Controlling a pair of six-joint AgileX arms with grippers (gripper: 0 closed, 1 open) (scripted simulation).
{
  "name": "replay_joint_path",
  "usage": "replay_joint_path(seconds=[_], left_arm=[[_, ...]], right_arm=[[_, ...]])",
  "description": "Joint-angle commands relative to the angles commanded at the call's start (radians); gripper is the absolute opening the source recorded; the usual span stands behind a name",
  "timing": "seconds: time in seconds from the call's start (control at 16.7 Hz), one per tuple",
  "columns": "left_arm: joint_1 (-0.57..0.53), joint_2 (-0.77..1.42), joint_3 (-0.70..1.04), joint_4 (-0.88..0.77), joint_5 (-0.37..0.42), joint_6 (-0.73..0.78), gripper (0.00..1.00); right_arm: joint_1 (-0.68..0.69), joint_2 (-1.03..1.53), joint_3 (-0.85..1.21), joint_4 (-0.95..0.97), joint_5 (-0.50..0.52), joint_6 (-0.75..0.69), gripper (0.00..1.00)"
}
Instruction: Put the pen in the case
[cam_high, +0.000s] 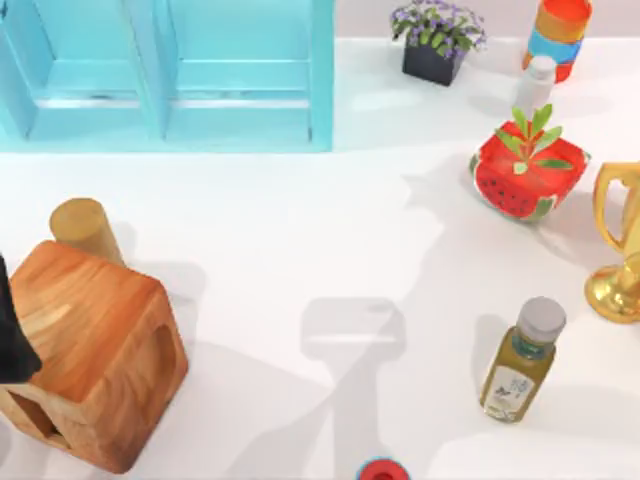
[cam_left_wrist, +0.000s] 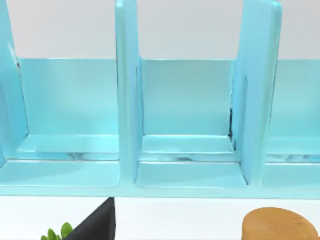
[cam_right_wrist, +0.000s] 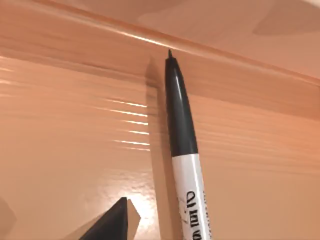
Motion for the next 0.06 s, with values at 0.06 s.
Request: replay_joint_path(seconds=[0.06], left_arm=[[0.0,0.0,0.0,0.0,0.0,0.0,1.0]], right_arm=[[0.0,0.0,0.0,0.0,0.0,0.0,1.0]])
